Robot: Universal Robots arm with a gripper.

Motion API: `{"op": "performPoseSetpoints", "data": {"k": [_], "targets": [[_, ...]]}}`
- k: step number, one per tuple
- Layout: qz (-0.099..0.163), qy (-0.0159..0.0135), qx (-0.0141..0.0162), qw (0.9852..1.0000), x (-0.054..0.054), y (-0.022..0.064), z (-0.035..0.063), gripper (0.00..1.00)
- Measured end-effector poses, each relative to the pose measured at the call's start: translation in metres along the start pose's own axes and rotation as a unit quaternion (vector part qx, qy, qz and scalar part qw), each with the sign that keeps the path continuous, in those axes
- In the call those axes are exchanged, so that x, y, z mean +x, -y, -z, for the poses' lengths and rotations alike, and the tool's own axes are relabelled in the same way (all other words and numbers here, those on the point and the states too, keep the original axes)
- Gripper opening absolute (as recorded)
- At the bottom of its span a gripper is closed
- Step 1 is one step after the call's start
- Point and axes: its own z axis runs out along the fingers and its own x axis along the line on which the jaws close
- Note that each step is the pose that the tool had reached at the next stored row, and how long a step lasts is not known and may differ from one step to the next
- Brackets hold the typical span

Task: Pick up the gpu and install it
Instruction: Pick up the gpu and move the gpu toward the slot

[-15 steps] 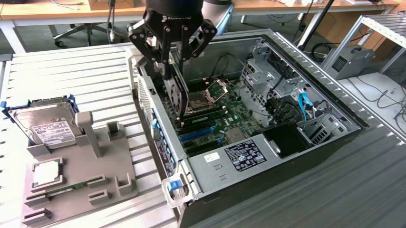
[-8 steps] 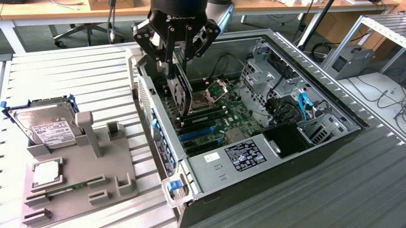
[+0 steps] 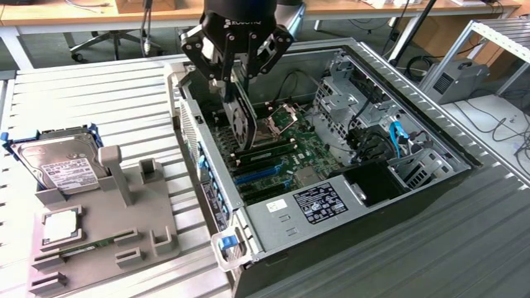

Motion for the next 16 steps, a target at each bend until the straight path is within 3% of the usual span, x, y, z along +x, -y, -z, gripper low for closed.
{"op": "performPoseSetpoints", "data": {"k": [13, 16], "targets": [[0.0, 0.0, 0.0, 1.0, -0.01, -0.0008, -0.0004, 0.29], [0.0, 0.0, 0.0, 1.0, -0.021, -0.0016, -0.0009, 0.29]]}}
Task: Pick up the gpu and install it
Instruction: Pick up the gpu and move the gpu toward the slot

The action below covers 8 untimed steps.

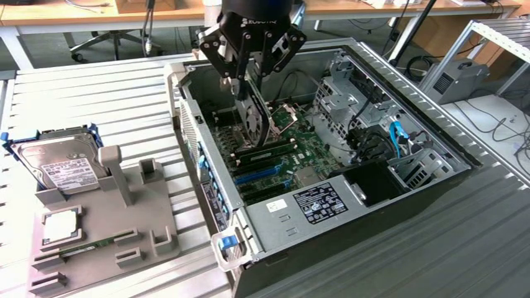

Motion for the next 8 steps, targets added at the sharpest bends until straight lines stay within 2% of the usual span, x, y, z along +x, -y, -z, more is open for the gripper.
{"op": "performPoseSetpoints", "data": {"k": [4, 8], "targets": [[0.0, 0.0, 0.0, 1.0, -0.019, -0.0015, -0.0008, 0.29], [0.0, 0.0, 0.0, 1.0, -0.056, -0.0043, -0.0031, 0.29]]}}
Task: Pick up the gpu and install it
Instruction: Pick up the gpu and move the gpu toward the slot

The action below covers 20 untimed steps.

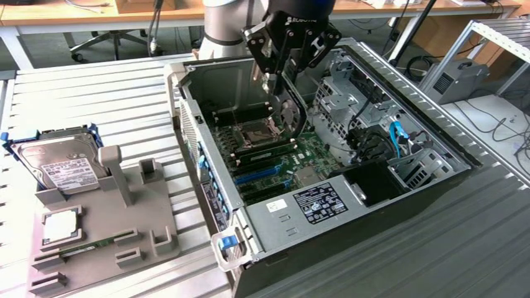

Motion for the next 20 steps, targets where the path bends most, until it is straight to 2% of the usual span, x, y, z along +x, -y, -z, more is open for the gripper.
{"op": "performPoseSetpoints", "data": {"k": [1, 20], "targets": [[0.0, 0.0, 0.0, 1.0, -0.006, -0.0004, -0.0004, 0.29], [0.0, 0.0, 0.0, 1.0, -0.022, -0.0017, -0.0071, 0.29]]}}
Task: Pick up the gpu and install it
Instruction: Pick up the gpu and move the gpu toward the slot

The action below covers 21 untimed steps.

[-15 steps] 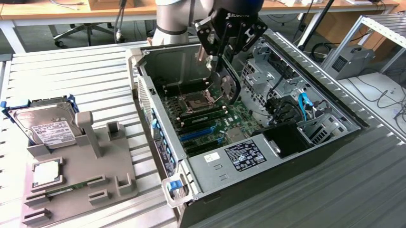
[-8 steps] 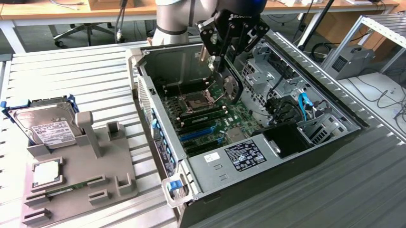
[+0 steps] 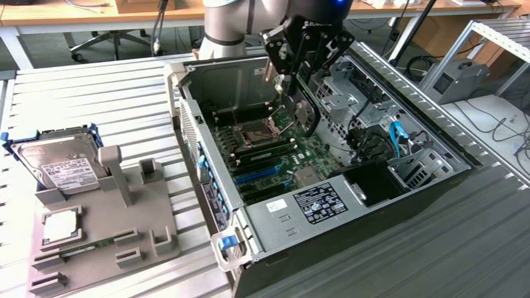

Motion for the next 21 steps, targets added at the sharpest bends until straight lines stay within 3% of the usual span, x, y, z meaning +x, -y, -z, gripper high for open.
{"op": "performPoseSetpoints", "data": {"k": [21], "targets": [[0.0, 0.0, 0.0, 1.0, -0.018, -0.0023, -0.0098, 0.29]]}}
